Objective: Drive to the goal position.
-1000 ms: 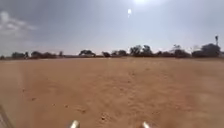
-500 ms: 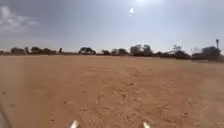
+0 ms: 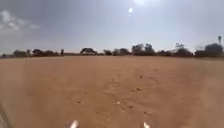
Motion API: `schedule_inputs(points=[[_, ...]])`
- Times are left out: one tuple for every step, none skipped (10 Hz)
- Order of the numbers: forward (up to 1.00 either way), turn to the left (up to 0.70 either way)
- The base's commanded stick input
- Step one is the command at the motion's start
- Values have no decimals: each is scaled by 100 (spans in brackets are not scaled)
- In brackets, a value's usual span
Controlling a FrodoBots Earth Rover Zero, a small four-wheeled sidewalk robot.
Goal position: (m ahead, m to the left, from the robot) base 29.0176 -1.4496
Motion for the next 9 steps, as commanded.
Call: schedule_inputs(points=[[70, 0], [70, 0], [70, 0], [70, 0], [70, 0], [70, 0], [70, 0], [70, 0], [70, 0]])
